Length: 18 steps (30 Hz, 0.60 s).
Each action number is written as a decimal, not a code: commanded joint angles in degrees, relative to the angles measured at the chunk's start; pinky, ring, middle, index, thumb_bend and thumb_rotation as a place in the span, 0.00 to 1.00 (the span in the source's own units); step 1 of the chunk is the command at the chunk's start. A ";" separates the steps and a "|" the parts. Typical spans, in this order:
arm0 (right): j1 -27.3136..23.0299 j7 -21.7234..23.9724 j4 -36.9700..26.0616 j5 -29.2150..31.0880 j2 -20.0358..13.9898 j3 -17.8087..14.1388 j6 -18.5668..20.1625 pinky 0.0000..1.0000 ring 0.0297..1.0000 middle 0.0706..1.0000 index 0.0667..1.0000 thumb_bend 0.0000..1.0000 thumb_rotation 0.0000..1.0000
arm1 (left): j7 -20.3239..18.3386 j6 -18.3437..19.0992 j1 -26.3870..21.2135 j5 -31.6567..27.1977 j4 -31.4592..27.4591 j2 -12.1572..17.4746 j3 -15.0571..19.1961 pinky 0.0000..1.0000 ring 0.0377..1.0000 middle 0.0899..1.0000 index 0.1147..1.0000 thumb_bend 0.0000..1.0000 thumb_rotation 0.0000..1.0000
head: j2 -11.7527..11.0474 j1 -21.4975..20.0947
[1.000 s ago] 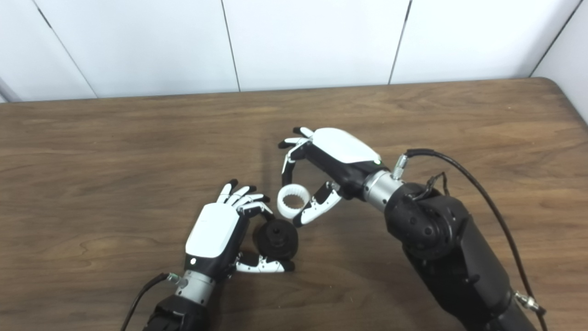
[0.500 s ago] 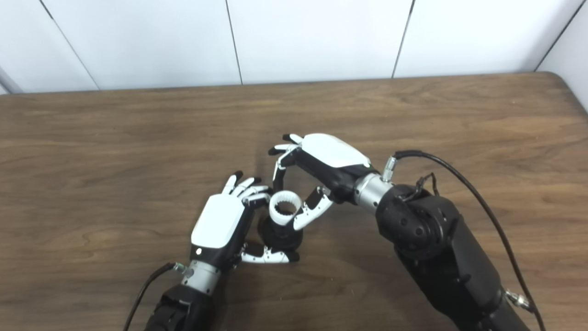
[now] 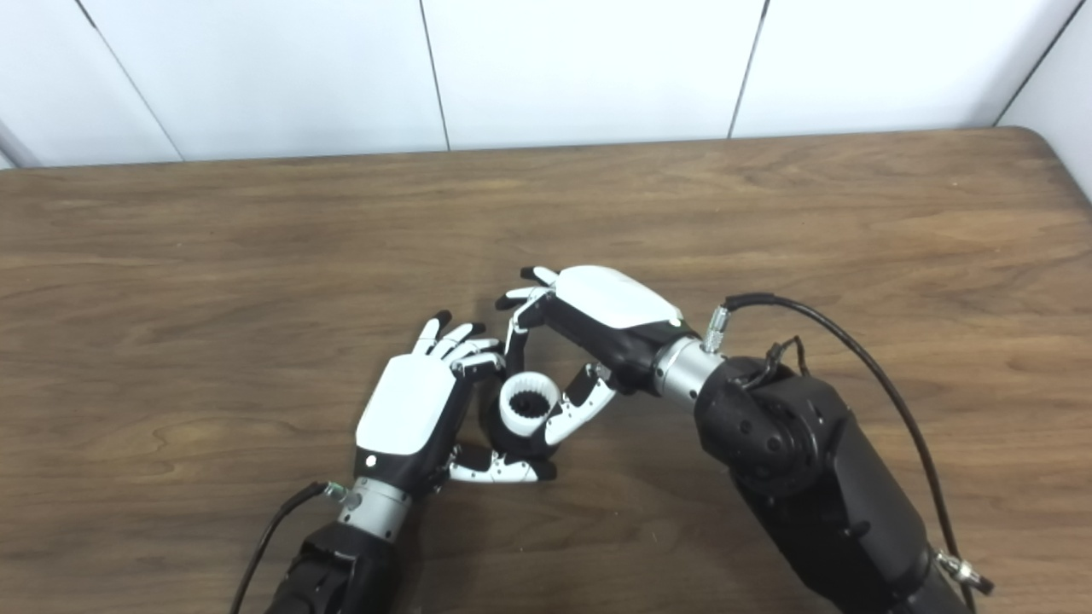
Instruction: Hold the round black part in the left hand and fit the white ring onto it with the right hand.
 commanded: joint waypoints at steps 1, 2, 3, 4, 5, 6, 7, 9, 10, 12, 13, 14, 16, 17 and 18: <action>-0.94 -1.06 -0.47 -0.49 0.01 -0.37 -1.97 1.00 1.00 0.88 0.45 0.52 0.14 | 0.37 0.18 -0.91 0.83 -0.63 0.01 -0.15 1.00 0.88 0.75 0.42 0.52 0.05 | 0.06 0.08; -0.84 -1.05 -0.37 -0.66 0.04 -0.26 -1.99 1.00 1.00 0.88 0.45 0.52 0.14 | 0.39 0.17 -0.94 0.88 -0.61 0.03 -0.15 1.00 0.88 0.75 0.42 0.52 0.05 | 0.06 0.08; -0.74 -1.10 -0.25 -0.72 0.09 -0.20 -2.07 1.00 1.00 0.88 0.45 0.52 0.14 | 0.41 0.14 -0.97 0.87 -0.58 0.04 -0.15 1.00 0.88 0.75 0.42 0.52 0.05 | 0.06 0.08; -0.66 -1.14 -0.17 -0.75 0.15 -0.17 -2.12 1.00 1.00 0.88 0.45 0.52 0.14 | 0.44 0.12 -0.99 0.84 -0.55 0.04 -0.14 1.00 0.88 0.75 0.42 0.52 0.05 | 0.06 0.08; -0.59 -1.20 -0.09 -0.77 0.20 -0.16 -2.20 1.00 1.00 0.88 0.45 0.52 0.14 | 0.47 0.11 -1.00 0.82 -0.53 0.02 -0.13 1.00 0.88 0.75 0.42 0.52 0.05 | 0.06 0.08; -0.53 -1.23 -0.01 -0.75 0.23 -0.17 -2.28 1.00 1.00 0.88 0.45 0.52 0.13 | 0.30 0.23 -0.99 0.88 -0.61 -0.01 -0.14 1.00 0.88 0.75 0.42 0.52 0.05 | 0.06 0.08; -0.49 -1.23 0.04 -0.74 0.26 -0.19 -2.35 1.00 1.00 0.88 0.45 0.52 0.13 | 0.17 0.32 -0.97 0.93 -0.67 -0.04 -0.15 1.00 0.89 0.75 0.42 0.52 0.05 | 0.06 0.08; -0.39 -1.43 0.16 -0.74 0.31 -0.25 -2.70 1.00 1.00 0.88 0.45 0.52 0.13 | 0.03 0.30 -0.94 0.82 -0.84 -0.05 -0.16 1.00 0.89 0.75 0.42 0.52 0.05 | 0.41 0.10; -0.36 -1.45 0.18 -0.74 0.34 -0.27 -2.79 1.00 1.00 0.88 0.45 0.52 0.14 | -0.06 0.32 -0.91 0.80 -0.95 -0.07 -0.16 1.00 0.89 0.75 0.42 0.52 0.05 | 0.41 0.10; -0.25 -1.55 0.32 -0.74 0.43 -0.37 -2.92 1.00 1.00 0.88 0.45 0.52 0.14 | -0.19 0.41 -0.88 0.81 -1.05 -0.14 -0.17 1.00 0.89 0.75 0.42 0.52 0.05 | 0.43 0.14; -0.22 -1.56 0.39 -0.76 0.48 -0.43 -2.92 1.00 1.00 0.88 0.45 0.52 0.13 | -0.14 0.41 -0.90 0.82 -0.99 -0.17 -0.18 1.00 0.89 0.75 0.42 0.52 0.05 | 0.43 0.14; -0.23 -1.53 0.44 -0.79 0.50 -0.48 -2.91 1.00 1.00 0.88 0.45 0.52 0.13 | -0.10 0.40 -0.93 0.82 -0.93 -0.19 -0.19 1.00 0.88 0.75 0.42 0.52 0.05 | 0.41 0.11; -0.25 -1.65 0.57 -0.78 0.56 -0.58 -3.06 1.00 1.00 0.88 0.45 0.52 0.13 | 0.01 0.29 -0.99 0.75 -0.83 -0.21 -0.21 1.00 0.88 0.75 0.42 0.52 0.05 | 0.41 0.11; -0.24 -1.72 0.67 -0.77 0.63 -0.62 -3.07 1.00 1.00 0.88 0.45 0.52 0.13 | -0.01 0.30 -0.99 0.76 -0.85 -0.23 -0.23 1.00 0.88 0.75 0.42 0.52 0.05 | 0.37 0.24; -0.21 -1.83 0.77 -0.76 0.71 -0.67 -3.11 1.00 1.00 0.88 0.45 0.52 0.13 | -0.02 0.33 -0.98 0.80 -0.86 -0.26 -0.24 1.00 0.88 0.75 0.42 0.52 0.05 | 0.37 0.24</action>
